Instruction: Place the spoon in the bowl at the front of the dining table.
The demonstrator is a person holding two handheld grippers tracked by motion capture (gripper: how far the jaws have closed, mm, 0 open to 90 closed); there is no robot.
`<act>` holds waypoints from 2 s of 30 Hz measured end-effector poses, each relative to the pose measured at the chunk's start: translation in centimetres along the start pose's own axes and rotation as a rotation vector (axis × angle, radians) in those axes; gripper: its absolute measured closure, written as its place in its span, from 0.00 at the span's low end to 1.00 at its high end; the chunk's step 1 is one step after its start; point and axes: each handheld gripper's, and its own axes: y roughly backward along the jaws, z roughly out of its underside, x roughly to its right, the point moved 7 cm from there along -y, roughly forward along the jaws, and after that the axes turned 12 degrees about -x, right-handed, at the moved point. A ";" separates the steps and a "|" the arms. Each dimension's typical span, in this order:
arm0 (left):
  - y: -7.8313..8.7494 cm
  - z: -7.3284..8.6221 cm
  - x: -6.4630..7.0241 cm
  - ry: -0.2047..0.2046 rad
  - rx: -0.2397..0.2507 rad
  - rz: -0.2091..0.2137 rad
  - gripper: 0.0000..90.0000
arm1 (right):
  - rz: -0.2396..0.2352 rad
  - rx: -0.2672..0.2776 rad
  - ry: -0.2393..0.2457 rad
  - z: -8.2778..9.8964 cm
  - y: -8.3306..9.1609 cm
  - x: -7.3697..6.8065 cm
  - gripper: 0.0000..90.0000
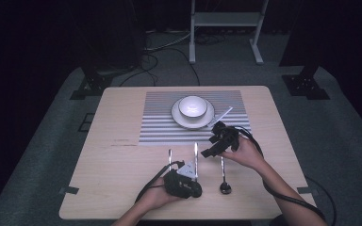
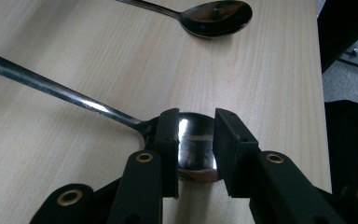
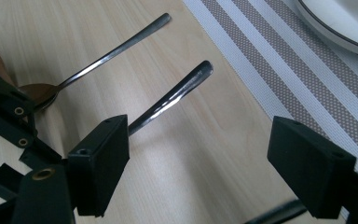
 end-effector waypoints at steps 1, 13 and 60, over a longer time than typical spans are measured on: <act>0.0 0.0 0.0 -0.002 -0.001 -0.001 0.79 | -0.005 -0.001 0.008 -0.3 -0.2 0.0 0.22; 0.0 0.0 -0.1 -0.002 0.002 -0.001 0.79 | -0.027 -0.030 0.015 -2.1 -1.6 -0.3 0.24; 1.1 -0.1 -0.6 -0.007 -0.019 -0.056 0.60 | -0.207 0.002 -0.055 -3.5 -1.8 -0.5 0.84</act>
